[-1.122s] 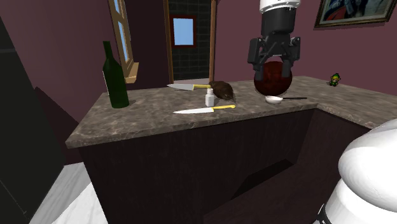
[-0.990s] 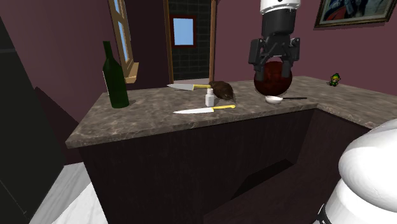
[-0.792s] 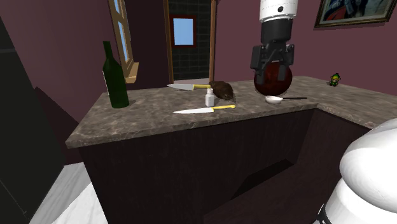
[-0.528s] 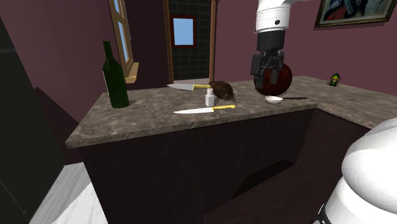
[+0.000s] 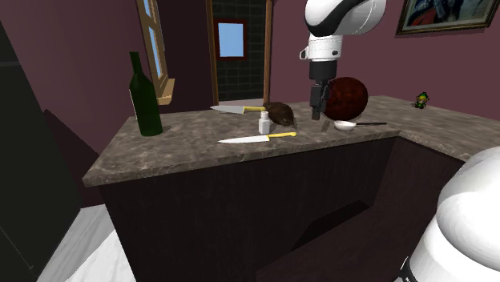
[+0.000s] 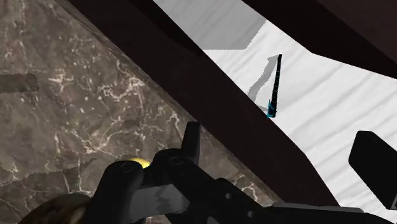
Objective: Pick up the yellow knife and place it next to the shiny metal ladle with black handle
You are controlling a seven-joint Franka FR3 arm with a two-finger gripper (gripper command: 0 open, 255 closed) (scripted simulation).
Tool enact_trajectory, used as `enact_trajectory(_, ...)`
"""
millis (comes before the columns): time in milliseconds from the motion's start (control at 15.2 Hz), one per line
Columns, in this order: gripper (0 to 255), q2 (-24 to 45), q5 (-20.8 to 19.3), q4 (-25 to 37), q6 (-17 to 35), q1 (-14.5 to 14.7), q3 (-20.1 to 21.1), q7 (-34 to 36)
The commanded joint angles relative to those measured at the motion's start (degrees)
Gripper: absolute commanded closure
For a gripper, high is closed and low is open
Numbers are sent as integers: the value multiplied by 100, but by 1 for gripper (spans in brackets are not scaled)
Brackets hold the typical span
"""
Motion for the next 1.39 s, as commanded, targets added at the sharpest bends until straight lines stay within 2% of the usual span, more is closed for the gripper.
enact_trajectory(0, 0, 446, 5, 221, 312, 122, -162, -623)
enact_trajectory(462, 0, 1906, 356, 1059, 1156, 464, -464, -2628)
enact_trajectory(924, 0, 3237, 904, 2063, 1637, 578, -342, -4473)
enact_trajectory(1320, 0, 3469, 983, 1871, 2053, 551, -322, -4526)
